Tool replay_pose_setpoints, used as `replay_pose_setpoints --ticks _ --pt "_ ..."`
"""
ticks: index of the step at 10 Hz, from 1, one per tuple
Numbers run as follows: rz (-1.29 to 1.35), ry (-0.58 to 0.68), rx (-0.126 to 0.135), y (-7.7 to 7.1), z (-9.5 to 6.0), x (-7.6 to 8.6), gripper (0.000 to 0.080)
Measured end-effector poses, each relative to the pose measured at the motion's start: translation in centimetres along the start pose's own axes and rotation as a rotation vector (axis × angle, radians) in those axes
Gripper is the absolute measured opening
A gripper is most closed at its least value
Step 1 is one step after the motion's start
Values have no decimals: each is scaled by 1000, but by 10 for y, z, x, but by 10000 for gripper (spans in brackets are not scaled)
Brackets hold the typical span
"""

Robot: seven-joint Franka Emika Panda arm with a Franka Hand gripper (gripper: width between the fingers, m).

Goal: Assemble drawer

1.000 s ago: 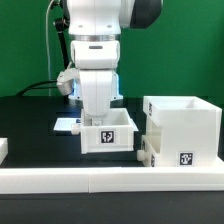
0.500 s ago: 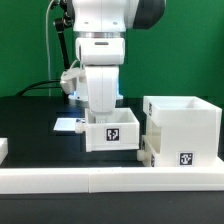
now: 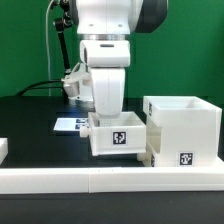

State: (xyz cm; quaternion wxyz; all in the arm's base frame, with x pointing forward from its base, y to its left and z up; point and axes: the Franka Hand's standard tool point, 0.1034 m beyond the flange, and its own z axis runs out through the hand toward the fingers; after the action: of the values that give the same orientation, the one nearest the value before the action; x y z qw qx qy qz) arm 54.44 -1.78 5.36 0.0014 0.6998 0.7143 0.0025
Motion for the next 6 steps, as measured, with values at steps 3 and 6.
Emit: replay_pose_setpoints --ticks 3,6 --pt "2 0 3 -1 1 -2 42" --pt "-3 0 1 0 0 1 42"
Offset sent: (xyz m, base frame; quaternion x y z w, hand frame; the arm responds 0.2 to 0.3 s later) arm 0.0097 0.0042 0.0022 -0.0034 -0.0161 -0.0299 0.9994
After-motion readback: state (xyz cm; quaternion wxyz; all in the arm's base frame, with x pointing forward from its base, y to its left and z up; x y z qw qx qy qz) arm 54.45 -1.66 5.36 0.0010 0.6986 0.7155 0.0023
